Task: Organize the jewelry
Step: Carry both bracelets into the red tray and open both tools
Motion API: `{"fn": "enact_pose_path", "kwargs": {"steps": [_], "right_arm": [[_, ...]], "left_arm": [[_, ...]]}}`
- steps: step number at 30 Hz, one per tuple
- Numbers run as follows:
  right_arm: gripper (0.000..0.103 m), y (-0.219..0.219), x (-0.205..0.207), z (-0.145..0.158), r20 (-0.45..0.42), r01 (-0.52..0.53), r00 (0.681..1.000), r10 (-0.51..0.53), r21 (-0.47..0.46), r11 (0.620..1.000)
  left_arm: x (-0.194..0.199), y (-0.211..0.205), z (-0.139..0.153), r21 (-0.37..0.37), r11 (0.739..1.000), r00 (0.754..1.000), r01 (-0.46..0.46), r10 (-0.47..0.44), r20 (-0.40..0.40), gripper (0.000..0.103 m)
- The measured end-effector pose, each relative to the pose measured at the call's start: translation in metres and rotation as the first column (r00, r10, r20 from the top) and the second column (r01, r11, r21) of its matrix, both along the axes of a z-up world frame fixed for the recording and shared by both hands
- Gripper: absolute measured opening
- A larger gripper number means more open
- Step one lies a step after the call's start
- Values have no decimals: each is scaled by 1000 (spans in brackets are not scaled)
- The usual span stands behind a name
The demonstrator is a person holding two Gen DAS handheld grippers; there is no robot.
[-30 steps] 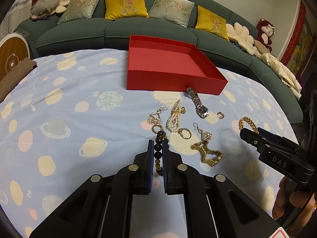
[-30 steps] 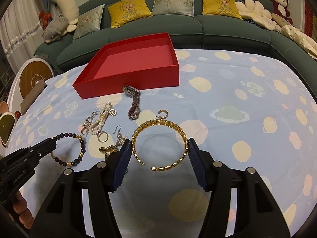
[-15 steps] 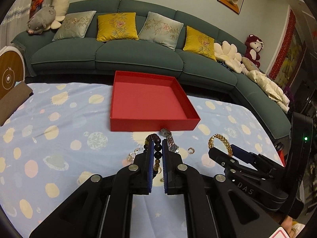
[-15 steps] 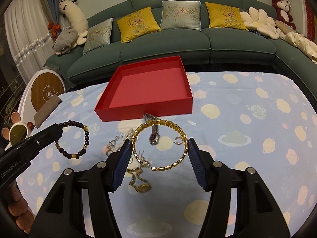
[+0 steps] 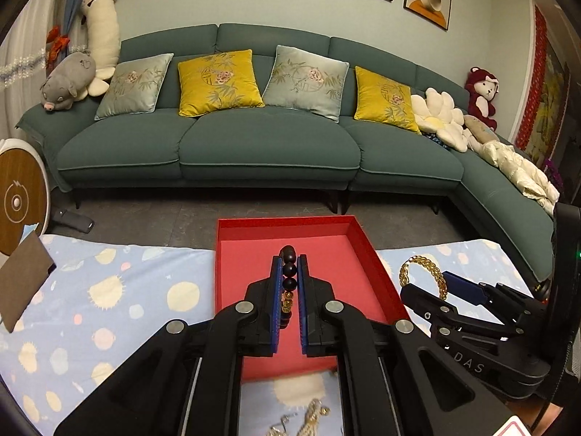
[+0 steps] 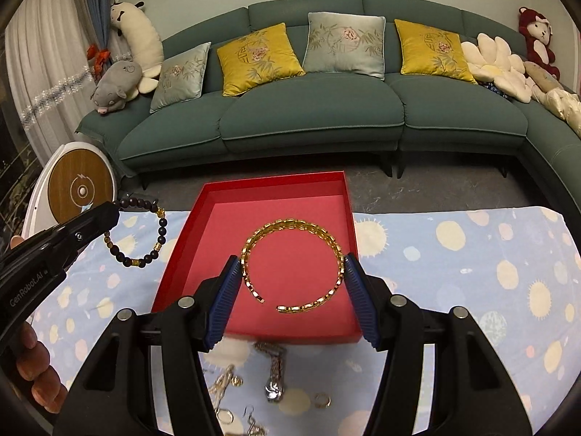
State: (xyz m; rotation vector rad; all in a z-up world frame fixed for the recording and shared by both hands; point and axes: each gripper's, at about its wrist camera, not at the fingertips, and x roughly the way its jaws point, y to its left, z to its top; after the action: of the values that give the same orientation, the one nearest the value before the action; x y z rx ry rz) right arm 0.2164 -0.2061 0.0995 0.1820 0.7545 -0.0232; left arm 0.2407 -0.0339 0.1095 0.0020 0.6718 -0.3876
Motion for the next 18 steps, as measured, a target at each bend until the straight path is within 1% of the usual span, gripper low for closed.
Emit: {"fn": "enact_pose_path", "kwargs": {"steps": [4,7,10,13,15,18], "right_arm": [[56,-8,46,-16,-32,17,999,-17,17,1000],[56,-11,77,-29,-52,28,998,-28,12,1000],[56,-11,102,-45,-85,28,996,-28,-1,1000],[56,-12,120,-62,-119,36,992,-37,-10,999],[56,-14,129,-71,-142,36,989,-37,-5,999],[56,-15,136,-78,-155,39,987,-42,-19,999]], "left_arm": [[44,-11,-19,53,998,1000,-24,25,-12,5],[73,-16,-37,58,997,998,-44,46,-42,5],[101,-16,-54,44,997,993,-70,74,-89,5],[118,-17,-70,51,995,988,-86,92,-121,5],[125,-18,-77,64,994,987,-86,93,-128,5],[133,-20,-88,84,993,986,-84,95,-137,5]]}}
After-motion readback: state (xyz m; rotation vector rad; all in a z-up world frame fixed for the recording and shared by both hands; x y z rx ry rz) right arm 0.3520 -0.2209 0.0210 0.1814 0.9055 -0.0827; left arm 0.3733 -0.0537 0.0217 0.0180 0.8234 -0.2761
